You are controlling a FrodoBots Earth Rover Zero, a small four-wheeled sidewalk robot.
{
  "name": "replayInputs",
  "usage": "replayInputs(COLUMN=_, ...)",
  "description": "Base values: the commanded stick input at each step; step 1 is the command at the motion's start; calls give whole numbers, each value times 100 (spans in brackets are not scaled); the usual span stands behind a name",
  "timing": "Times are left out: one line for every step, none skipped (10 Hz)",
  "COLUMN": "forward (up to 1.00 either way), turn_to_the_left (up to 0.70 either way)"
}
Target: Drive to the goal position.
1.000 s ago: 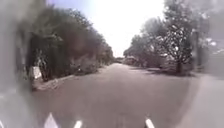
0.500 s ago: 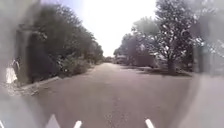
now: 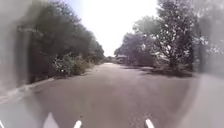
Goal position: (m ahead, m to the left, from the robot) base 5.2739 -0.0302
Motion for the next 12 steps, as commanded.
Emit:
replayInputs(forward=85, turn_to_the_left=0)
replayInputs(forward=85, turn_to_the_left=0)
replayInputs(forward=85, turn_to_the_left=0)
replayInputs(forward=85, turn_to_the_left=0)
replayInputs(forward=85, turn_to_the_left=0)
replayInputs(forward=85, turn_to_the_left=0)
replayInputs(forward=85, turn_to_the_left=0)
replayInputs(forward=85, turn_to_the_left=0)
replayInputs(forward=85, turn_to_the_left=0)
replayInputs(forward=85, turn_to_the_left=0)
replayInputs(forward=85, turn_to_the_left=0)
replayInputs(forward=85, turn_to_the_left=0)
